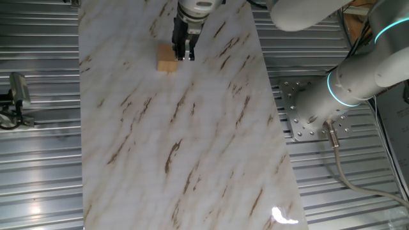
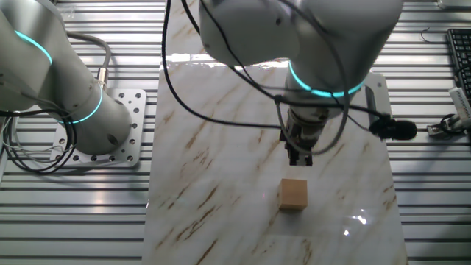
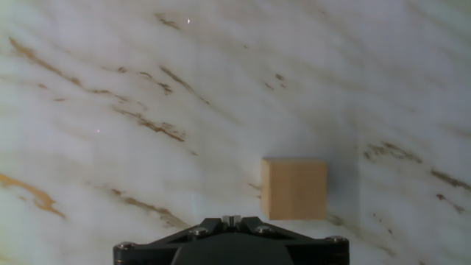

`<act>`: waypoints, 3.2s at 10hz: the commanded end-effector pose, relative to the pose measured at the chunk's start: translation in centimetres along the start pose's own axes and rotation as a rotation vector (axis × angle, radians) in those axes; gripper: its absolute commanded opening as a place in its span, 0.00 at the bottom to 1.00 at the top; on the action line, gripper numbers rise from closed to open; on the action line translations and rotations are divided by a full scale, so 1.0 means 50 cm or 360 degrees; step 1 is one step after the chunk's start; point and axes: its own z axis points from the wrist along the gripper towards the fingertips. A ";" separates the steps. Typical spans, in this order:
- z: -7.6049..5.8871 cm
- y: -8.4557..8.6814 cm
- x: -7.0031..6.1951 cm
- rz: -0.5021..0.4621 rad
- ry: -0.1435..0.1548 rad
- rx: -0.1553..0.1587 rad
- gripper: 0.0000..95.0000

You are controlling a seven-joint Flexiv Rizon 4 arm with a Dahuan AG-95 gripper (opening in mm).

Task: Hold a small block with the gripper and sweep it from left to right on the table

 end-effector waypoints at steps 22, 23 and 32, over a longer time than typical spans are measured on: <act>0.033 -0.111 -0.040 -0.0148 0.0015 -0.0047 0.60; 0.035 -0.111 -0.042 -0.0148 0.0007 -0.0047 0.60; 0.058 -0.107 -0.057 -0.0132 -0.0026 -0.0049 0.80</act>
